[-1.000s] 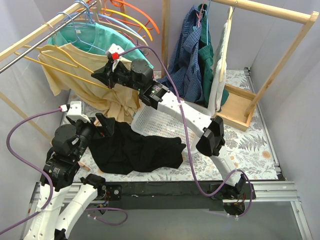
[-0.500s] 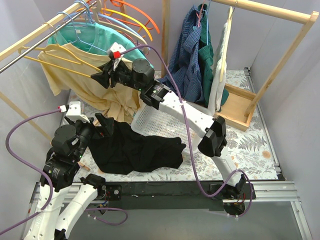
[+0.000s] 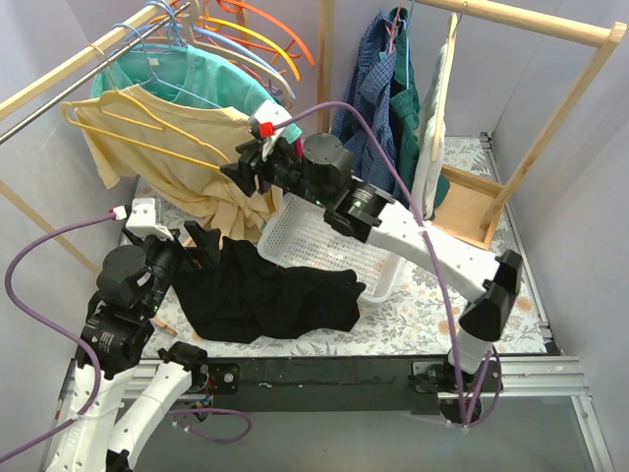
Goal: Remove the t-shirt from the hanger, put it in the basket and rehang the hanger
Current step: Place the hanger at the clothesline, then pick up the T-shirt from the center of the board.
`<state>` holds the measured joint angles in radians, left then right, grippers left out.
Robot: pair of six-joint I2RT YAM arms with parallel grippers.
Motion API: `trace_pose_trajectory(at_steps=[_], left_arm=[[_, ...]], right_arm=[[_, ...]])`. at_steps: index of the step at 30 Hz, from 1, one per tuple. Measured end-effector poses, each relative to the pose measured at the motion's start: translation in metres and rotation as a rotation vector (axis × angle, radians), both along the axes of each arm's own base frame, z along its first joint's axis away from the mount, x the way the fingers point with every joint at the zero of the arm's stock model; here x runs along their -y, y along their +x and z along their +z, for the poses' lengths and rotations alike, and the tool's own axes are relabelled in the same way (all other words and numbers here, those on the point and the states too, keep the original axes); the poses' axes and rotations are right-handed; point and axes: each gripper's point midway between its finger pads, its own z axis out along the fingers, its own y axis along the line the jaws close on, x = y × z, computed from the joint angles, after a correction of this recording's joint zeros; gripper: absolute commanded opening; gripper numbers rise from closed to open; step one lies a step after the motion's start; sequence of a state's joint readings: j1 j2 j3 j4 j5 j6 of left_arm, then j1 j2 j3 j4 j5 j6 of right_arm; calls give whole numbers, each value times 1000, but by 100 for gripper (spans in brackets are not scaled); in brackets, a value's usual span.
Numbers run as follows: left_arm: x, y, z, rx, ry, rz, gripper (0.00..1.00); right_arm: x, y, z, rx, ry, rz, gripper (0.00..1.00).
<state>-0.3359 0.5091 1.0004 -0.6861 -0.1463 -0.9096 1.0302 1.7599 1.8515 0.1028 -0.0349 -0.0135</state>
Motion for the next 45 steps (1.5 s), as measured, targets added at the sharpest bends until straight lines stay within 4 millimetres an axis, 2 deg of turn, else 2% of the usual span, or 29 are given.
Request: trace_pose_trajectory(at_steps=[5, 7, 9, 12, 13, 17, 18, 21, 23, 27, 29, 35, 40, 41, 42, 44, 45], left_arm=[[1, 3, -7, -33, 14, -4, 95], [2, 6, -11, -50, 22, -3, 95], [3, 10, -15, -69, 30, 1, 96], [2, 16, -20, -95, 38, 18, 98], [1, 18, -21, -107, 40, 32, 98], [-4, 24, -20, -139, 26, 85, 98], [-6, 25, -18, -140, 18, 98, 98], [-13, 24, -12, -151, -12, 155, 98], [-18, 19, -4, -169, -34, 192, 98], [-24, 13, 34, -119, -105, 231, 98], [-27, 7, 46, -89, -133, 239, 98], [-27, -5, 43, -87, -157, 221, 98], [-17, -7, 34, -111, -162, 170, 98], [-16, -7, 33, -112, -163, 160, 98], [-15, -8, 33, -111, -164, 153, 98], [-13, -9, 35, -105, -168, 138, 98], [-12, -10, 35, -102, -169, 132, 98]], right_arm=[[45, -28, -7, -19, -64, -106, 59], [68, -41, -23, -47, -109, -129, 57], [87, -57, -49, -93, -166, -137, 56], [96, -78, -92, -164, -260, -139, 56], [93, -87, -107, -180, -294, -129, 56], [73, -131, -190, -249, -504, -69, 57], [66, -141, -213, -262, -557, -52, 98], [53, -161, -273, -303, -691, -8, 98], [50, -167, -299, -334, -744, 10, 98], [42, -170, -333, -377, -793, 23, 98], [37, -168, -345, -386, -809, 20, 98], [4, -152, -376, -413, -819, 25, 98], [-5, -137, -410, -477, -825, 55, 98], [-9, -134, -409, -481, -810, 59, 98], [-13, -133, -408, -485, -797, 66, 94], [-18, -131, -410, -485, -778, 73, 68], [-19, -131, -410, -482, -774, 74, 25]])
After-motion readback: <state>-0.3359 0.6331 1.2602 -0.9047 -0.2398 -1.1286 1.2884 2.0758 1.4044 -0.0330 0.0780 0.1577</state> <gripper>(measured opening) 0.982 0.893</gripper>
